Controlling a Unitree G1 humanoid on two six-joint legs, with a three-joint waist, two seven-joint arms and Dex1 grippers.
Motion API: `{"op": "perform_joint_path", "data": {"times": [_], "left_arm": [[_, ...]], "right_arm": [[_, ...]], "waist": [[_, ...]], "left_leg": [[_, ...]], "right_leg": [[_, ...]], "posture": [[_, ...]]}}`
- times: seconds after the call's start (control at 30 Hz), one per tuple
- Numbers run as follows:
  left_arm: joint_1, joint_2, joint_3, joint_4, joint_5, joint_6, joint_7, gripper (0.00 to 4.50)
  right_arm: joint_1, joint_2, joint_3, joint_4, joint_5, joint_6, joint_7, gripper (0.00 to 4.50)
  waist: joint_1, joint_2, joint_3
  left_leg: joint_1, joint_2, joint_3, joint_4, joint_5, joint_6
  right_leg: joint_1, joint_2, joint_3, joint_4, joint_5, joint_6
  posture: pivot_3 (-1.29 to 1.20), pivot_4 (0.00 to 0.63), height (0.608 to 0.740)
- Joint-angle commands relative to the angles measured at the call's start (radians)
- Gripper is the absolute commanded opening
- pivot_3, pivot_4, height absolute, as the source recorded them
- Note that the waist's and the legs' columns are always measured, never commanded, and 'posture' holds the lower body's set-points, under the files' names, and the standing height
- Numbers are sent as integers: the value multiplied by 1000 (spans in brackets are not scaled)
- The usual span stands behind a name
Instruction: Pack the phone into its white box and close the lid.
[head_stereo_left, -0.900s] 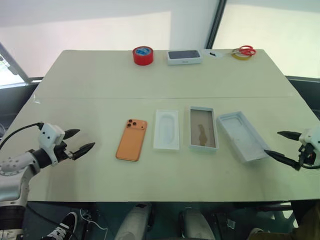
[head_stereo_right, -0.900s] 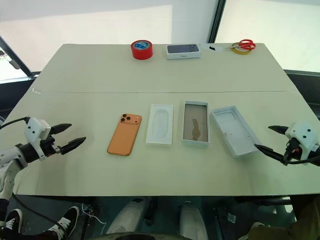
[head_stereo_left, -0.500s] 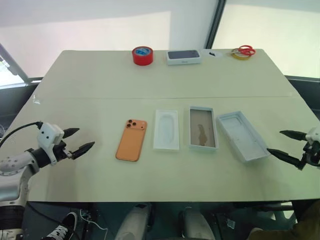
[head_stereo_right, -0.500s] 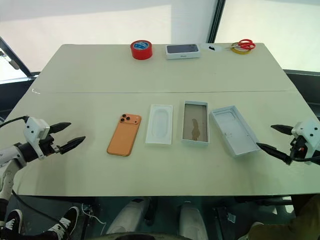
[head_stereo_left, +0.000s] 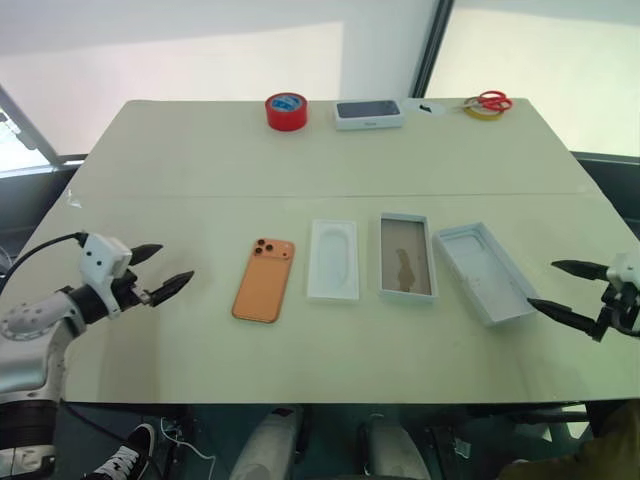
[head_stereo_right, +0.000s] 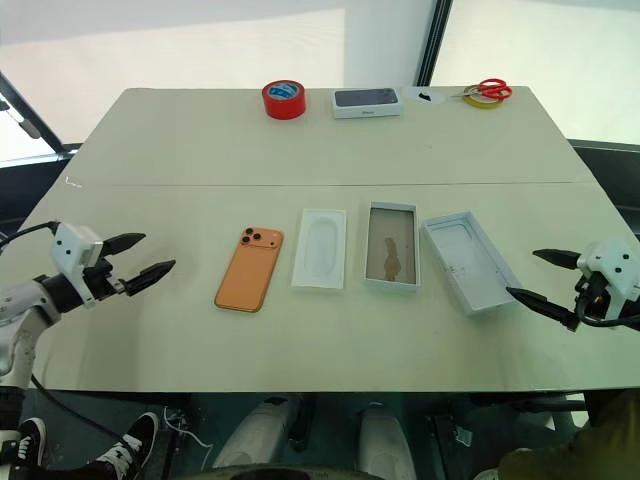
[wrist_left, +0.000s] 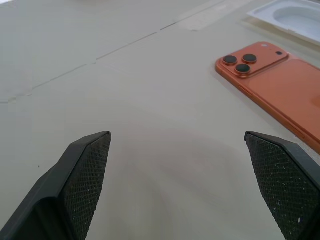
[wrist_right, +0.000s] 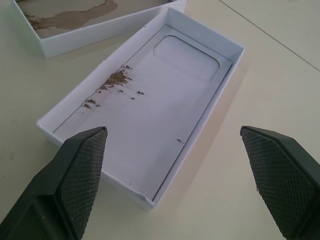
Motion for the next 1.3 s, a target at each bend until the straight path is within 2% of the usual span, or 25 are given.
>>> {"op": "perform_joint_path", "data": {"times": [0.03,0.17,0.27,0.43,0.57,0.73,0.93,1.07,1.13,1.3], "left_arm": [[-38,-11,-13,-61,5,11,31,4500],[-69,-43,-70,-140,19,95,88,4500],[-104,-71,-147,-201,-31,217,56,4500],[-193,-171,-219,-250,-117,443,98,4500],[-267,-253,-259,-266,-141,598,181,4500],[-309,-318,-277,-259,-166,719,234,4500],[-363,-444,-258,-230,-235,886,317,4500],[-362,-429,-319,-249,-222,939,307,4500],[-380,-459,-274,-233,-265,1015,345,4500],[-420,-475,-261,-184,-252,1046,391,4500]], "right_arm": [[-27,4,8,-95,6,10,-22,4449],[-70,23,62,-202,4,37,-51,4449],[-116,65,136,-299,-6,62,-79,4449],[-184,156,259,-427,-39,88,-133,4449],[-207,188,316,-504,-49,115,-148,4449],[-204,184,347,-524,-67,106,-140,4449],[-221,191,363,-523,-78,103,-141,4449],[-223,187,365,-524,-82,99,-144,4449],[-220,185,360,-524,-82,99,-145,4449],[-217,180,351,-520,-86,93,-149,4449]], "waist": [[0,0,0],[0,0,0],[0,0,0],[2,0,0],[7,-1,0],[4,-1,1],[5,-1,1],[2,-1,1],[4,-1,1],[5,-1,1]], "left_leg": [[0,0,0,0,0,0],[0,0,0,0,0,0],[0,0,0,0,0,0],[0,0,0,0,1,-1],[0,0,-1,2,1,-1],[0,0,-1,4,1,-1],[0,0,-2,7,1,0],[0,0,-2,8,1,0],[0,0,-2,8,1,0],[0,0,-3,10,0,0]], "right_leg": [[0,0,0,0,0,0],[0,0,0,0,1,2],[0,0,0,0,1,3],[0,0,0,0,2,3],[1,0,-1,0,2,4],[2,1,-2,0,2,4],[4,1,-3,0,2,4],[5,1,-3,0,2,4],[5,1,-3,1,2,4],[6,1,-4,0,2,4]], "posture": [[0,150,736],[0,150,736],[0,150,736],[0,150,736],[0,150,736],[0,150,736],[0,150,736],[0,150,736],[0,150,736],[0,150,736]]}}
